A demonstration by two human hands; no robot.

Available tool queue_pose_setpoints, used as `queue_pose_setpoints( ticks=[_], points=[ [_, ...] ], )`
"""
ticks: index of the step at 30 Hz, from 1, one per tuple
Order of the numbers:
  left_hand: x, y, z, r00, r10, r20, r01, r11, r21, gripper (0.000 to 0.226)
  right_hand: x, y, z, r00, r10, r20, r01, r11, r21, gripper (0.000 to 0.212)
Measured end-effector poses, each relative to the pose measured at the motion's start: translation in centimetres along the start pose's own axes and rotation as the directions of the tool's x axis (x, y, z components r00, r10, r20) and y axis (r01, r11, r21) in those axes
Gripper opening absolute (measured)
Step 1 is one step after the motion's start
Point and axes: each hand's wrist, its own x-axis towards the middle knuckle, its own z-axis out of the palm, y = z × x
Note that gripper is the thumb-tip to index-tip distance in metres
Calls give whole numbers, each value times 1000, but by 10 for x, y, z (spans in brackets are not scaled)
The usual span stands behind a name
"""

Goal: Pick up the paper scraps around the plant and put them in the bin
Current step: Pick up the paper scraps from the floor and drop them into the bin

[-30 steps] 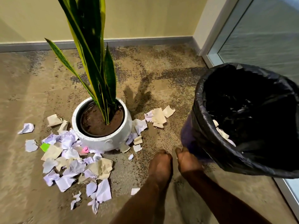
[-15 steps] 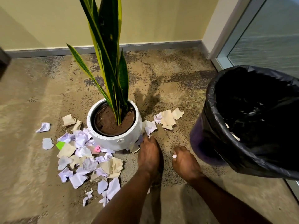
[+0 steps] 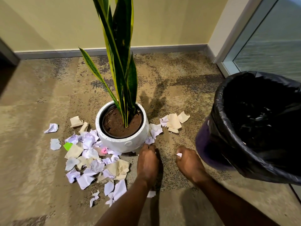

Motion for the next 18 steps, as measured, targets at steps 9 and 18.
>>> queue_pose_setpoints(
  ticks=[9,18],
  points=[
    [-23,-16,5,992,-79,101,82,996,-21,22,28,-51,8,993,-113,-23,115,988,106,18],
    [-20,-19,3,989,1,145,-5,1000,29,31,47,-87,35,927,-327,186,347,933,-92,18]
  ],
)
